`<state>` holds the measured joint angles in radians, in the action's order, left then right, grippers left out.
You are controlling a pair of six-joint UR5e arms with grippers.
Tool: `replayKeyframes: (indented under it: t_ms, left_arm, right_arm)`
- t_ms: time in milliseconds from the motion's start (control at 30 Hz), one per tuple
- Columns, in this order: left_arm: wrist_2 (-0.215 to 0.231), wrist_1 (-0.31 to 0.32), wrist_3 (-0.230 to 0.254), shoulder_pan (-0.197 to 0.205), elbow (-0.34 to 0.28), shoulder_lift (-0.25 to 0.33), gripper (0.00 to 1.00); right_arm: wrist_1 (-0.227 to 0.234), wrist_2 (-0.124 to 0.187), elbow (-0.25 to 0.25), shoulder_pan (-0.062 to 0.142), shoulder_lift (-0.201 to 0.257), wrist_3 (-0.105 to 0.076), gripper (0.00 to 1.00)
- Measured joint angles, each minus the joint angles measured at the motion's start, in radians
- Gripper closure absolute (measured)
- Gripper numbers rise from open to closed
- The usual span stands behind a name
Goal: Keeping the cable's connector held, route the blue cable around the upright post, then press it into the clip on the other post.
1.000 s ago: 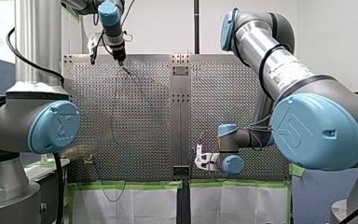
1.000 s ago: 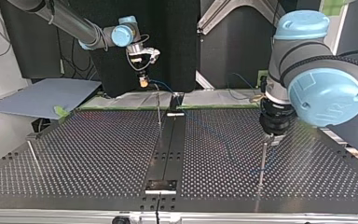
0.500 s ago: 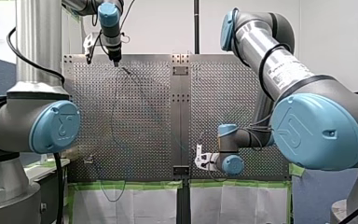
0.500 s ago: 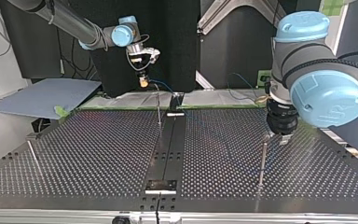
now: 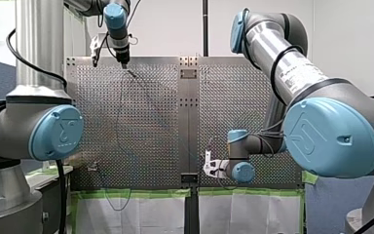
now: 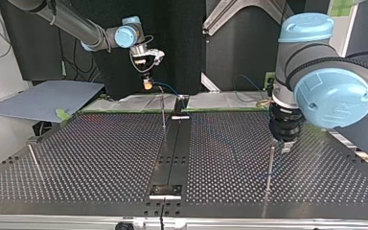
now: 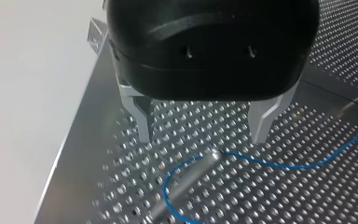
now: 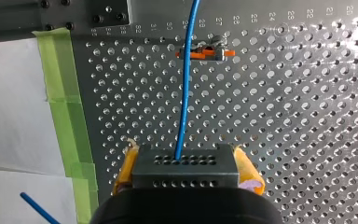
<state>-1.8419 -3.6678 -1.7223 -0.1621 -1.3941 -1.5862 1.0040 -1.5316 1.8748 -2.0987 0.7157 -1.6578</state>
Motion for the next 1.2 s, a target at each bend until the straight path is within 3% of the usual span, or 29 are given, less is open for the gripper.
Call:
replayKeyframes:
  t_ms: [367,600,967,1200]
  left_arm:
    - [0.022,0.101,0.093,-0.056,0.000,-0.026,0.01]
    - [-0.016,0.155,0.145,-0.107,0.000,-0.076,0.01]
    - [-0.016,0.241,0.154,-0.184,0.000,-0.162,0.01]
    - [-0.037,0.296,0.166,-0.192,0.000,-0.217,0.01]
  right_arm:
    - [-0.002,0.000,0.000,-0.002,0.000,-0.007,1.00]
    - [-0.002,0.002,0.000,-0.002,0.000,-0.008,1.00]
    - [0.002,0.012,0.000,-0.005,0.000,-0.007,1.00]
    - [0.002,0.017,0.000,-0.005,0.000,-0.008,1.00]
